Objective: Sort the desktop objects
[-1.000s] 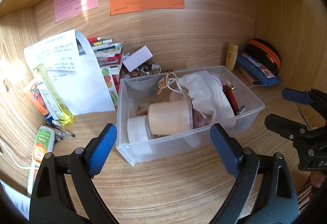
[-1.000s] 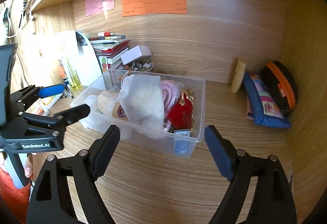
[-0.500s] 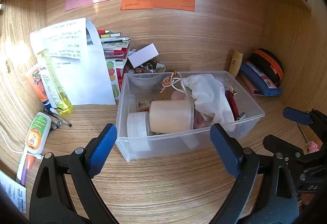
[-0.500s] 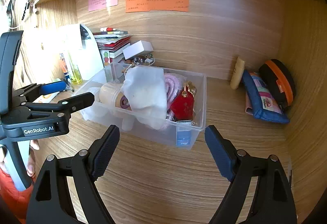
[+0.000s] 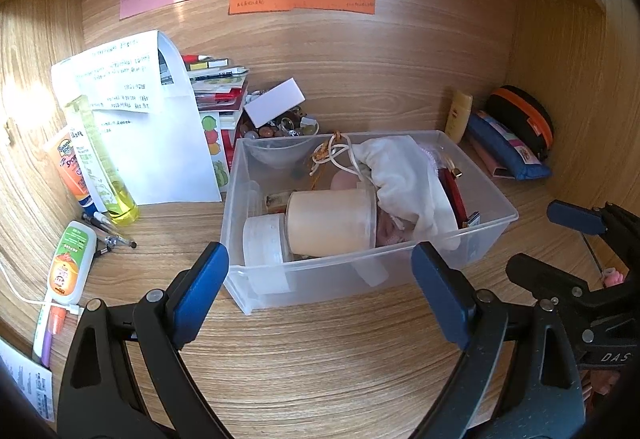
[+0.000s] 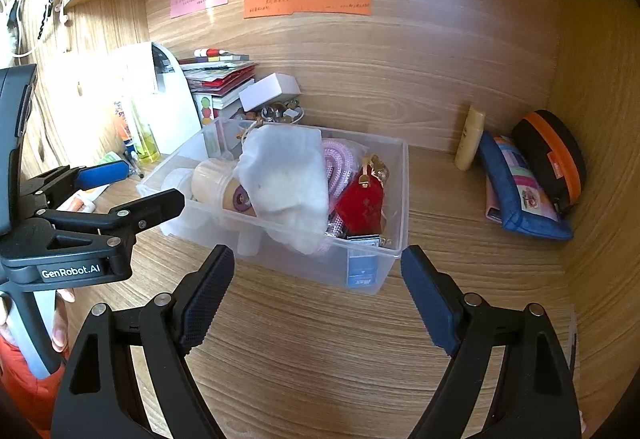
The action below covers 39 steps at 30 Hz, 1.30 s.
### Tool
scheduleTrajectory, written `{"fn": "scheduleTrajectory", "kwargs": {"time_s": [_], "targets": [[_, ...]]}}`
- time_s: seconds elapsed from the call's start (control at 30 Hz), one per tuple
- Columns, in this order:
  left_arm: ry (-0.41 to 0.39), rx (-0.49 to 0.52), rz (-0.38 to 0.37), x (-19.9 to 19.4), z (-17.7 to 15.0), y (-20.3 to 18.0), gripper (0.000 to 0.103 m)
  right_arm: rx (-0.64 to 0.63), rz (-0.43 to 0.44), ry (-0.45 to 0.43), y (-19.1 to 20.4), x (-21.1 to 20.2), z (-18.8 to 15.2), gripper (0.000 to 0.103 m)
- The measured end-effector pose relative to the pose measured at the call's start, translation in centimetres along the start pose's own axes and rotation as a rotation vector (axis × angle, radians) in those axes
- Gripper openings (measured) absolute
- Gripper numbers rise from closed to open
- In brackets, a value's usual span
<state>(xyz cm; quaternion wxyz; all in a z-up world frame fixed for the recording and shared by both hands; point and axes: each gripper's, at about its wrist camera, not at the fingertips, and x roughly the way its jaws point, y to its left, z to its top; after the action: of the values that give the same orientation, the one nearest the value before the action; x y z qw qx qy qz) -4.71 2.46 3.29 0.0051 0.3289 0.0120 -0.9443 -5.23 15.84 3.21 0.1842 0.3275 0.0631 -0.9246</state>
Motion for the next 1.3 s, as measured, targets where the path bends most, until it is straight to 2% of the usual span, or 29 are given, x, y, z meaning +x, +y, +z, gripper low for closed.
{"fn": "scheduleTrajectory", "kwargs": {"time_s": [0.43,0.5,0.87,1.3], "targets": [[0.007,-0.009,0.000,-0.1,-0.1,0.2,0.096,0.004,0.004,0.003,0.3,0.1,0.0,0.084],[0.013,-0.012,0.004,0.0,0.0,0.3,0.101,0.005,0.003,0.003,0.3,0.1,0.0,0.084],[0.030,-0.081,0.017,0.3,-0.2,1.5,0.101,0.010,0.004,0.007,0.4,0.1,0.1,0.084],[0.011,-0.040,0.019,-0.3,-0.3,0.6,0.101,0.007,0.001,0.009,0.8,0.0,0.0,0.084]]}}
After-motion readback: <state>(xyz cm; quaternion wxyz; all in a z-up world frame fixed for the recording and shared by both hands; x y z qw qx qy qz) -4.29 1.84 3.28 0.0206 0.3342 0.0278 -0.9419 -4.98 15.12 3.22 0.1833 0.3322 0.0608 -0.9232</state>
